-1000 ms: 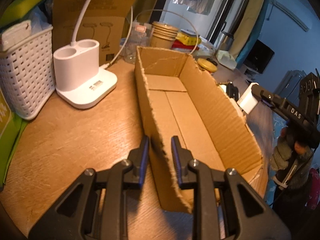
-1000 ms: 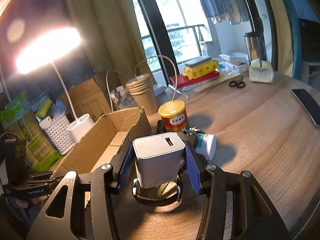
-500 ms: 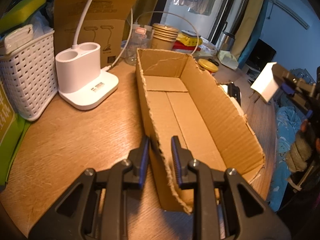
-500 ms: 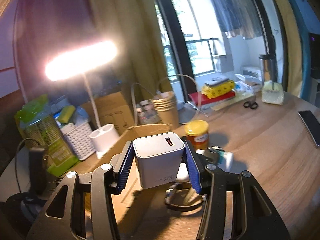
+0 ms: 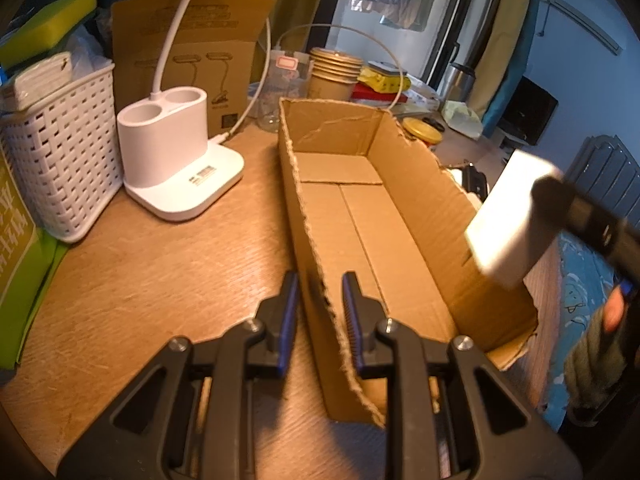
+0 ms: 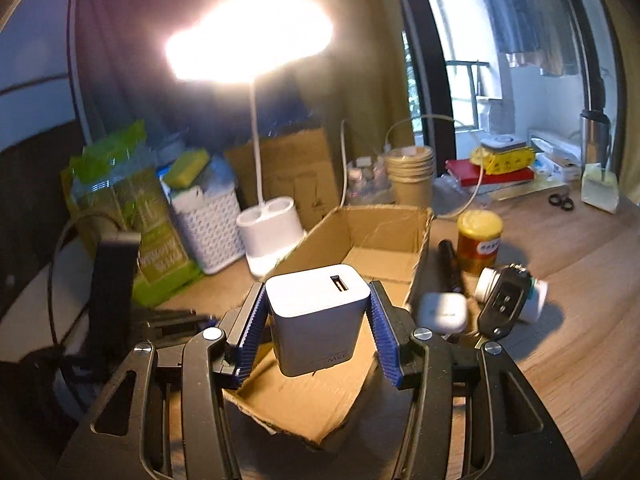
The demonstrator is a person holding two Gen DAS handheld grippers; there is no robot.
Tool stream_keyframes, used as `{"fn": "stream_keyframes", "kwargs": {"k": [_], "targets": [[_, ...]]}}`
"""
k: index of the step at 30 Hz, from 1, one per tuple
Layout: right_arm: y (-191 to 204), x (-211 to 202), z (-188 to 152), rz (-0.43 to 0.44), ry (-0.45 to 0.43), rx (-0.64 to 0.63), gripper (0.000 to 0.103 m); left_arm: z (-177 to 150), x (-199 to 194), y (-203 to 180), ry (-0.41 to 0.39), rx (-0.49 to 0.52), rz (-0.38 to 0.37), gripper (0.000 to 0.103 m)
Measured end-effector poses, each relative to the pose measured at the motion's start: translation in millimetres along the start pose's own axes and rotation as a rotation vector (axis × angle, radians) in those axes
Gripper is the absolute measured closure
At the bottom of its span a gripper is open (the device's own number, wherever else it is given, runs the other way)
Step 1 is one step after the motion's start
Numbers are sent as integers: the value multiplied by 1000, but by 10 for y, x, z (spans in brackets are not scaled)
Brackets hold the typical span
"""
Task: Organize rigid objects
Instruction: 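Lift the white charger with the right gripper and carry it over the box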
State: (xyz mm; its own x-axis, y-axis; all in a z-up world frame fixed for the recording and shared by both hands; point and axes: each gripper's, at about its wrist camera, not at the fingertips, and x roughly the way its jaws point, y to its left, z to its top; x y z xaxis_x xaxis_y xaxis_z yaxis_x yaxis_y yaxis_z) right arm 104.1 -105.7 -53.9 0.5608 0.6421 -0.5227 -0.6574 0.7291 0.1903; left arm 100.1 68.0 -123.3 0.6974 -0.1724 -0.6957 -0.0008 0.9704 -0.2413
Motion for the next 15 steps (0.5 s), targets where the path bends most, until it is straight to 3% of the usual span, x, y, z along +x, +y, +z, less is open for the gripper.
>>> {"fn": "stream_keyframes", "kwargs": {"k": [4,8,15], "targets": [[143,83,-84,-92,58,-107,50,6,1,-1,-1,0,5,80],[227,171,-129,-126,123,-181,50,10,8,0,2,-1,4,80],[282,434,-215,-129,233,-251,51,5,12,4,3,-4,5,80]]}}
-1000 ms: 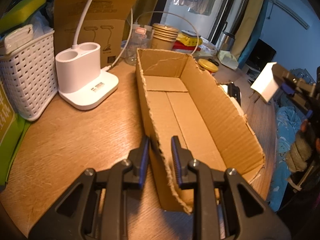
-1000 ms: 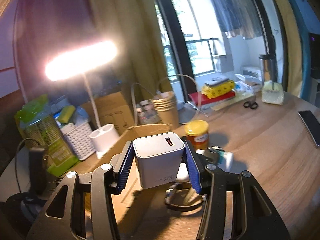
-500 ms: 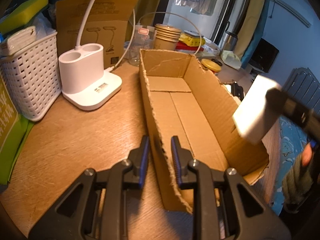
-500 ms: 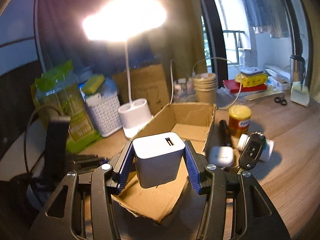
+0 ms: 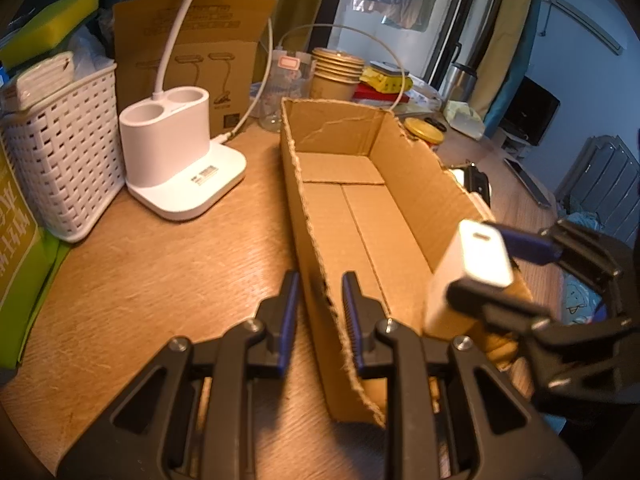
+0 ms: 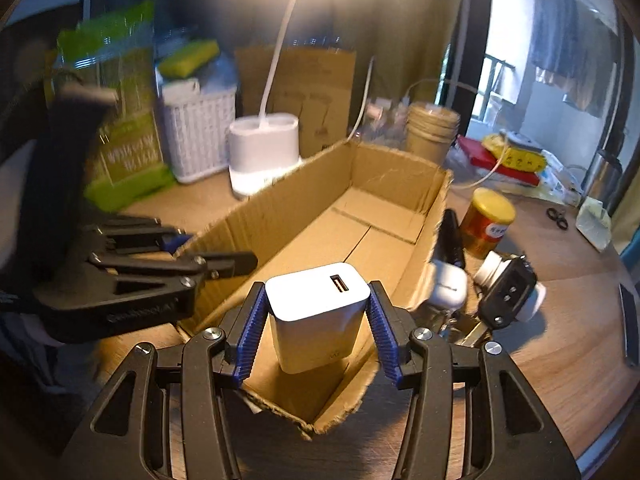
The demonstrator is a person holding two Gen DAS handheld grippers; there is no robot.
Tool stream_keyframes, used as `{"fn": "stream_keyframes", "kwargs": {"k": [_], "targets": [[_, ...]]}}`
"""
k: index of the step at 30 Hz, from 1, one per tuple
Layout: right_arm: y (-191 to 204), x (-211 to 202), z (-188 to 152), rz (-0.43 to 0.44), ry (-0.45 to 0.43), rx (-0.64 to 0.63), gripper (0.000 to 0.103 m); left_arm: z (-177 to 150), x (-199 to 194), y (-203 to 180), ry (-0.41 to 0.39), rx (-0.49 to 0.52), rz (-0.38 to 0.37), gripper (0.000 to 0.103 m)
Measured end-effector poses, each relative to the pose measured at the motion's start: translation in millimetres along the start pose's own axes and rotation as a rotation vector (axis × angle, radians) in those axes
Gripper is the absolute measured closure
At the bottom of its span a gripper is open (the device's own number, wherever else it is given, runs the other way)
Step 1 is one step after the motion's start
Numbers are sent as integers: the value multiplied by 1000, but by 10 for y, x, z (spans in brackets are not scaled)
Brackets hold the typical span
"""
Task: Organize rigid objects
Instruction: 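Lift the white charger with the right gripper and carry it over the box, then lower the charger into the box and open the right gripper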
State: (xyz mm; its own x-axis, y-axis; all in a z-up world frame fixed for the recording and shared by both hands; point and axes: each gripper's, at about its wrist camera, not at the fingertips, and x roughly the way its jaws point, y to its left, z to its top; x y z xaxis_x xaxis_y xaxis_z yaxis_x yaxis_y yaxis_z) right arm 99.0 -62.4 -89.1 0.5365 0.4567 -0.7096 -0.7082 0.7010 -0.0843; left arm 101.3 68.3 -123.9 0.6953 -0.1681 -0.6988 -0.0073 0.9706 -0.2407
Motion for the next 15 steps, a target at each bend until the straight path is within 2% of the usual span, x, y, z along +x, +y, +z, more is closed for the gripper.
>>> {"fn": "stream_keyframes", "kwargs": {"k": [6,11,15], "targets": [[15,107,92,11,24,-23,50,1,7,9,1,-2,5,80],[42,268,95,44,86,-35,49,4,9,16,4,-4,4,80],[33,270,90,52,87,-23,48,8,4,19,3,-4,6,80]]}}
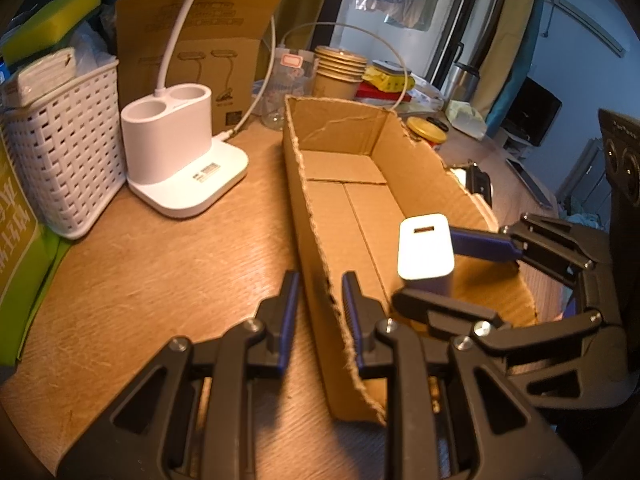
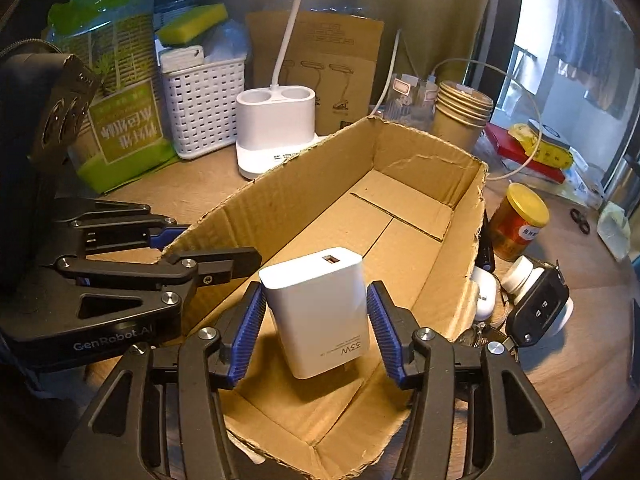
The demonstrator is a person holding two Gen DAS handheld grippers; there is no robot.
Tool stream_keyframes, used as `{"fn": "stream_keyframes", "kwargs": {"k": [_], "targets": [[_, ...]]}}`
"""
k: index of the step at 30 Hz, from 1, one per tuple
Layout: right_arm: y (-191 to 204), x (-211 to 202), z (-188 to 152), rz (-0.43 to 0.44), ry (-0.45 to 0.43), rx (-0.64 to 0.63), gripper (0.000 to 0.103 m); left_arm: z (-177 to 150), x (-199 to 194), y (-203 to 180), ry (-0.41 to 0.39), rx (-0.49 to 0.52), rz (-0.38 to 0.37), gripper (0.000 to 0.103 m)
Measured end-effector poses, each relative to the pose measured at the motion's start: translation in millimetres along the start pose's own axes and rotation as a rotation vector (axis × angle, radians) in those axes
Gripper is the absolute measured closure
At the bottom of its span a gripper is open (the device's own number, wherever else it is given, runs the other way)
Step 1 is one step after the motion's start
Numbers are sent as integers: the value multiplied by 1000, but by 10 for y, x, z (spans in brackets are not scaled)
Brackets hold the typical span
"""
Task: Organize rigid objects
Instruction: 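Lower the charger into the box and open the right gripper, then return the right gripper to the black key fob and grasp it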
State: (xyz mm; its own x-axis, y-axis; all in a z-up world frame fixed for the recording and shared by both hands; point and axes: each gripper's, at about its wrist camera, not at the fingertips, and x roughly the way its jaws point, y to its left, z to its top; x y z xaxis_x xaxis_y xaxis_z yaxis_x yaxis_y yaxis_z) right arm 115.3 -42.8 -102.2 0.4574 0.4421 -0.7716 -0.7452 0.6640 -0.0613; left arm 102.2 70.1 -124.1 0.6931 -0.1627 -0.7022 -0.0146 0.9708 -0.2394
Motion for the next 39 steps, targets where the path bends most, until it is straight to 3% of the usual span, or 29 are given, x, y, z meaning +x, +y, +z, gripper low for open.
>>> {"fn": "stream_keyframes", "kwargs": {"k": [11,13,16,30,39], "targets": [[-39,-26,10,39,17,-7,45,-23,-28,-35,-12,15,33,79],[-70,-85,21,37,-14,9,29,-26,-33,-39,-14,19,40,79],[-122,-167,33,55,-57,38,29,-25,-30,-19,-17,13,56,79],[-259,-320,-45,34,-106,93,29,-25,-13,-20,-14,19,60,79],[-569,-583,-175,-39,-174,200,29,-21,16,-21,-5,22,59,79]]}}
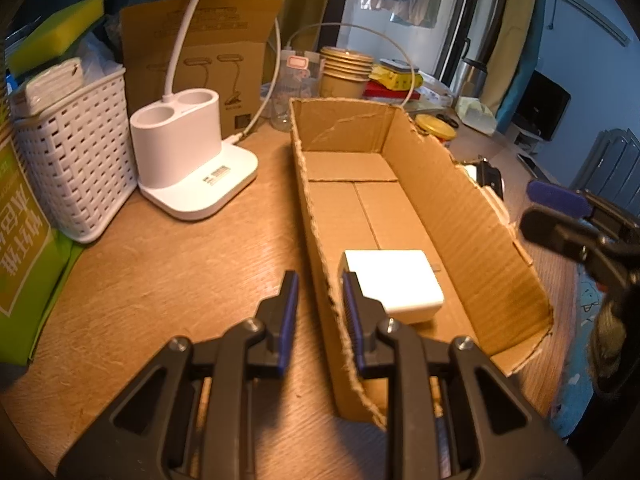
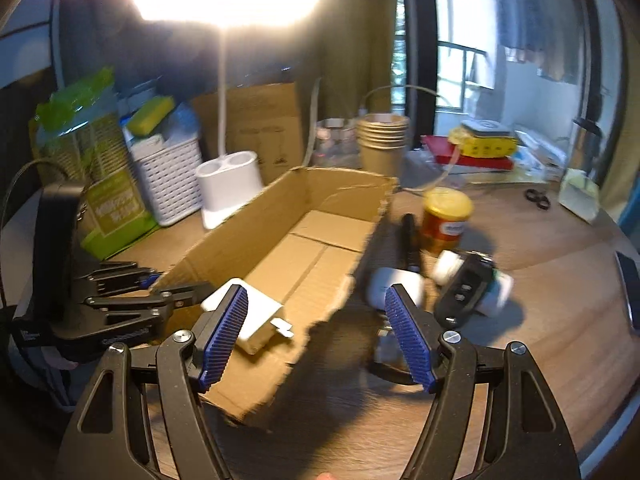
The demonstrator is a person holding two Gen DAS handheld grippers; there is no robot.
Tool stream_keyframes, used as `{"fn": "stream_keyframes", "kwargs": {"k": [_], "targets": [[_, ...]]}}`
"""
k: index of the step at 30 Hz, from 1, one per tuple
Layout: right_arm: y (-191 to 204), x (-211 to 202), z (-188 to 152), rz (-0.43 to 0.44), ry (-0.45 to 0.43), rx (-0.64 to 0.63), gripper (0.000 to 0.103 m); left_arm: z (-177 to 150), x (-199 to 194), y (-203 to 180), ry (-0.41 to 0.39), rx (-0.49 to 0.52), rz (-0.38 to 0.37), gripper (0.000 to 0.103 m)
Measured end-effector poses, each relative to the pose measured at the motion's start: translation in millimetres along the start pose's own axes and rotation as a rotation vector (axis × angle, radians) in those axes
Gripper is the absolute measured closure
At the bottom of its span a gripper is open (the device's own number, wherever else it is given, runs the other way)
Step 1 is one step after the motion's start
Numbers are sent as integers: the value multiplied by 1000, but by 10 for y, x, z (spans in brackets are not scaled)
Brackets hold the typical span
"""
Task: Organize rigid objects
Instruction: 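Return the right gripper to the black key fob and grasp it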
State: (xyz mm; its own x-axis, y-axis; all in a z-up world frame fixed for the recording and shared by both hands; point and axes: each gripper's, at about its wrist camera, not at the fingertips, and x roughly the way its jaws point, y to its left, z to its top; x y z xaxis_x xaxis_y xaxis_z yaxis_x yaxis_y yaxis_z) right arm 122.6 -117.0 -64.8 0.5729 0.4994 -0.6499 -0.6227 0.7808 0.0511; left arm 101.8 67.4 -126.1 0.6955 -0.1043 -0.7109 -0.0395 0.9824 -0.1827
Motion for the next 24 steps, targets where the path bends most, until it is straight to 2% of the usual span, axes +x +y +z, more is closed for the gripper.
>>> {"fn": "stream_keyframes", "kwargs": {"k": [9,24], "targets": [[-350,-27,-144,-75,13,79,29,2,1,-3,-2,3,1,80],[-534,118,-290,-160,37,106,29,-6,6,-21,-3,3,2,80]]}}
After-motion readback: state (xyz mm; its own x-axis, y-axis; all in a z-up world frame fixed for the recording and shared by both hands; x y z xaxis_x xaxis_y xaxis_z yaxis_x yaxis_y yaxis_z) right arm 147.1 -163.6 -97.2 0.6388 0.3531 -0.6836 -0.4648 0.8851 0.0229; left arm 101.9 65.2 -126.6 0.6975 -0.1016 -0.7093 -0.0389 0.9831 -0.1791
